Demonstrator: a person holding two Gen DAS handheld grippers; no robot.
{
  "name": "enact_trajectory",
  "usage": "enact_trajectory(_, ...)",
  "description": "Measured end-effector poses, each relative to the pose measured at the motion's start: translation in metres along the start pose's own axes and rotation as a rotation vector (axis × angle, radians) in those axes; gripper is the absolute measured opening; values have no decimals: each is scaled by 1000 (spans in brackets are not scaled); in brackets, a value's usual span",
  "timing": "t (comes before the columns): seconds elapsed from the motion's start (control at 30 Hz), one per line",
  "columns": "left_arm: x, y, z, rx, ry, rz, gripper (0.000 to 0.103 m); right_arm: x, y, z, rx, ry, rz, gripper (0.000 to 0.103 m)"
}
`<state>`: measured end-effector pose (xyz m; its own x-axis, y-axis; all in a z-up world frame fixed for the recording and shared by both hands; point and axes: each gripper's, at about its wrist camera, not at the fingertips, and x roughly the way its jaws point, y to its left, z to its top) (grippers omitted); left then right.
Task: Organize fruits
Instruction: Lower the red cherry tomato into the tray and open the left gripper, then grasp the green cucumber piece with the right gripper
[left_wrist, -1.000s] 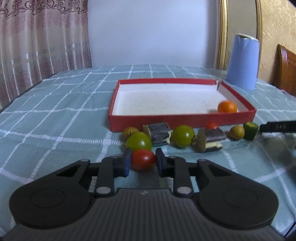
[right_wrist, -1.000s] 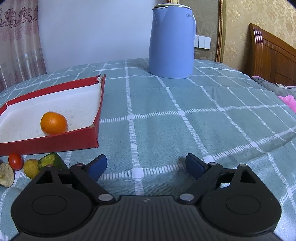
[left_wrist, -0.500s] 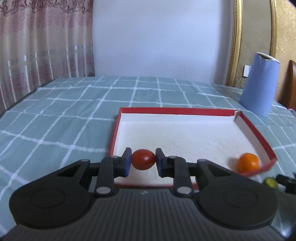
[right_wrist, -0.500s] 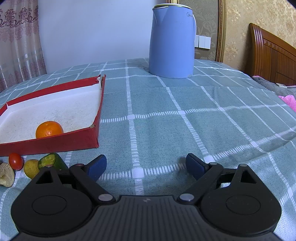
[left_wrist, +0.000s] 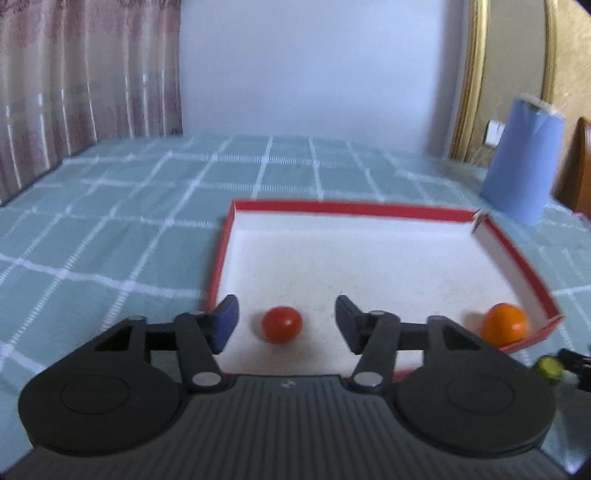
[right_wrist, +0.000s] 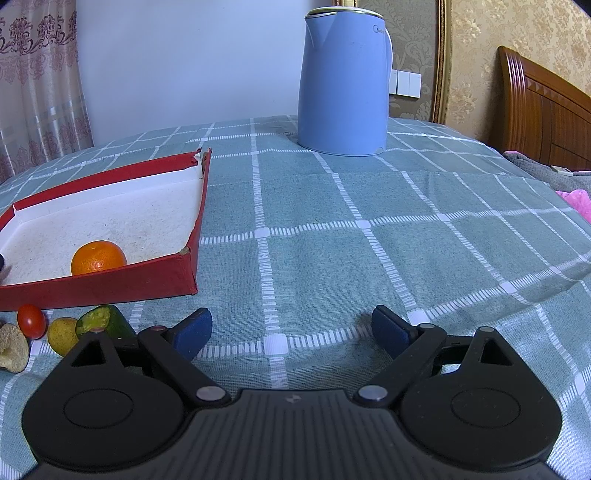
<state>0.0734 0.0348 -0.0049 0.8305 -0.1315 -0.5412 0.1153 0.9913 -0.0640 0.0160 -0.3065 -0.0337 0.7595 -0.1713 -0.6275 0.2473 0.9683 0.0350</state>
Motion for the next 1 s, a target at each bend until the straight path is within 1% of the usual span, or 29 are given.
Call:
enact_trajectory(0.03, -11, 1, -2, -2, -18, -5, 72, 0, 0, 0, 0, 0, 0, 94)
enact_trajectory(0.1, -36, 2, -10, 0, -59, -10, 76, 0, 0, 0, 0, 0, 0, 94)
enact_trajectory(0.17, -56, 2, -21, 13, -69, -10, 77, 0, 0, 0, 0, 0, 0, 94)
enact_trajectory(0.23, -70, 2, -35, 33, -56, -20, 77, 0, 0, 0, -1, 0, 0, 94)
enact_trajectory(0.33, -82, 2, -53, 32, -29, -20, 77, 0, 0, 0, 1, 0, 1, 94)
enact_trajectory(0.43, -84, 3, -66, 43, -21, 1, 77, -1, -1, 0, 4, -3, 5, 94)
enact_trajectory(0.5, -80, 4, -69, 39, -6, 4, 77, -3, -2, -1, 9, -12, 23, 94)
enact_trajectory(0.6, -70, 7, -73, 28, 19, 11, 77, -14, -2, -5, 17, -32, 77, 94)
enact_trajectory(0.67, -65, 6, -76, 34, 29, 23, 77, -28, 1, -8, 11, -72, 119, 94)
enact_trajectory(0.77, -63, 6, -79, 42, 23, 30, 78, -45, 16, -13, -50, -115, 172, 94)
enact_trajectory(0.8, -63, 6, -80, 44, 21, 32, 79, -48, 22, -14, -74, -115, 191, 92)
enact_trajectory(0.83, -62, 5, -80, 46, 20, 33, 82, -50, 27, -14, -99, -114, 213, 85)
enact_trajectory(0.9, -60, 6, -81, 44, 20, 39, 85, -51, 38, -14, -132, -100, 242, 78)
enact_trajectory(0.97, -57, 7, -81, 40, 22, 37, 87, -47, 47, -14, -150, -76, 263, 66)
enact_trajectory(1.0, -57, 8, -81, 33, 23, 32, 88, -44, 50, -14, -154, -67, 271, 58)
